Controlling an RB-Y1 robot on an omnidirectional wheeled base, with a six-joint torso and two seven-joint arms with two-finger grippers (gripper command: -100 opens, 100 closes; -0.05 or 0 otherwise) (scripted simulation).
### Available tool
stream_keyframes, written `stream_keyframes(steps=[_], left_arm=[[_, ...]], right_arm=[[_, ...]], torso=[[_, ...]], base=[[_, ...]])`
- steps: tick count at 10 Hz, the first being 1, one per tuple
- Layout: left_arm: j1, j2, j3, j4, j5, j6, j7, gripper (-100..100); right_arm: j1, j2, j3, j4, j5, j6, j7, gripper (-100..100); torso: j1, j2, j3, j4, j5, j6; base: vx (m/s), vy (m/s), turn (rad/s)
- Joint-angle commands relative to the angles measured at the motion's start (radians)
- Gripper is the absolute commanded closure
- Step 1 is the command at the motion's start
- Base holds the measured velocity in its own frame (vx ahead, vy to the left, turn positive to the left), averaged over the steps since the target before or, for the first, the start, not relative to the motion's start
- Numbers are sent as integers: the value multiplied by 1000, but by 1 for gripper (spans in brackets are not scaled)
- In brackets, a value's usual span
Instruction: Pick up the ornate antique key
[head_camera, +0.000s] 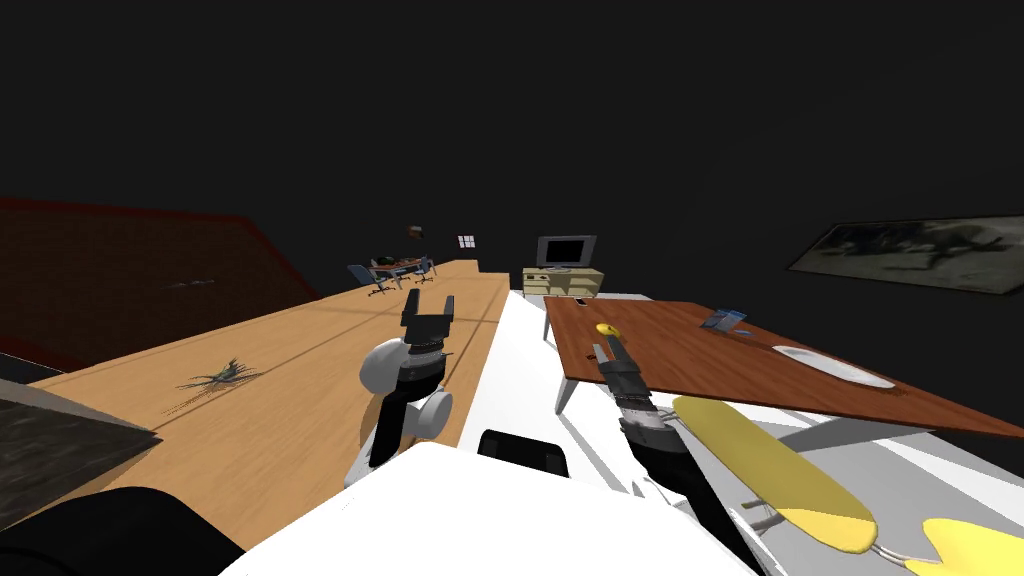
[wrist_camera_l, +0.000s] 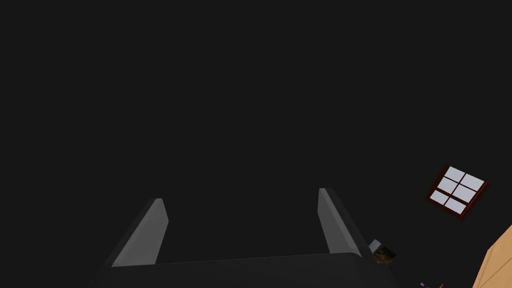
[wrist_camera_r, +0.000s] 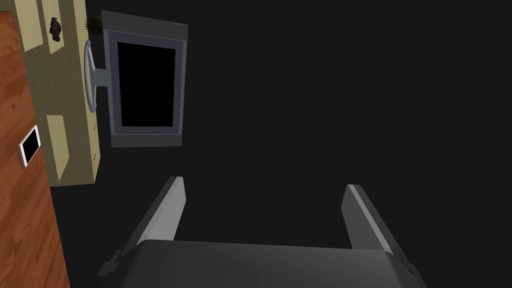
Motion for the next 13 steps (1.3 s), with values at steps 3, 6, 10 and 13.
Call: stream_keyframes(steps=[3,6,10,13], left_arm=[[0,0,0,0,0,0,0,0],[0,0,0,0,0,0,0,0],[0,0,0,0,0,0,0,0],[0,0,0,0,0,0,0,0]], right_arm=[[66,-84,39,44,41,43,54,-100],[113,-146,75,93,79,84,104,-100],[187,-257,128,178,142,156,184,-100],[212,-294,145,209,164,183,219,-100]], torso=[[-1,0,0,0,0,1],[-2,-1,0,0,0,0],[-1,0,0,0,0,1],[-3,-3,-1,0,-1,1]], base=[[-80,60,183],[-60,60,209],[-64,69,204],[-19,38,128]])
